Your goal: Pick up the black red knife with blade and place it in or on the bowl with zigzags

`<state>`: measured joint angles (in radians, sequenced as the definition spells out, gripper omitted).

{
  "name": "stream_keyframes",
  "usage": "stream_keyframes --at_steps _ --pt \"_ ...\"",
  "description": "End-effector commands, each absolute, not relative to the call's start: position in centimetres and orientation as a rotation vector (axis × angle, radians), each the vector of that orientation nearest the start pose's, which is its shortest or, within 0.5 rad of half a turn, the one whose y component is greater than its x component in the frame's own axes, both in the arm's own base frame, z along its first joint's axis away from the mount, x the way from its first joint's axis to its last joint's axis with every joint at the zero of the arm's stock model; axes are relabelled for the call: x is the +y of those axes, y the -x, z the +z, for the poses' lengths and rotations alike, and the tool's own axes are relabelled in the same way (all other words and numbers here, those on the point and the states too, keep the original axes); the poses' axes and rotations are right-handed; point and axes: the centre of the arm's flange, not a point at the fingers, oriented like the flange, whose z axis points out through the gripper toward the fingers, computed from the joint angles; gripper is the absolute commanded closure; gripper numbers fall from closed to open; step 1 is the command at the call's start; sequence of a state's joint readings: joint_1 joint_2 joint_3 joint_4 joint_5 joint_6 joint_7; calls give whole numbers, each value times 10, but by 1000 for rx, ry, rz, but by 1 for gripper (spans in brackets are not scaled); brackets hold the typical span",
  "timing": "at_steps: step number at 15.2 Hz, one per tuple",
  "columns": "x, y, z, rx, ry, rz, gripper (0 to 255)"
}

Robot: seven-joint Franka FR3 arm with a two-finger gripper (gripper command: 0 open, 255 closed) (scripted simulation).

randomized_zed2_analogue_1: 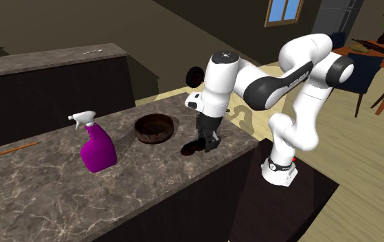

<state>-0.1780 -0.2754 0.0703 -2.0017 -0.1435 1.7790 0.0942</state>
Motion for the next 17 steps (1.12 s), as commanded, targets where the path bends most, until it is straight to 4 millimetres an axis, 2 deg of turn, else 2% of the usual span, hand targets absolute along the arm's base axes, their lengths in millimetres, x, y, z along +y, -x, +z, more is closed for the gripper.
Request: stream_keyframes --at_steps 1,17 --pt "-60 -475 591 294 3288 -83 255" --pt "-60 -475 675 294 3288 -83 255"
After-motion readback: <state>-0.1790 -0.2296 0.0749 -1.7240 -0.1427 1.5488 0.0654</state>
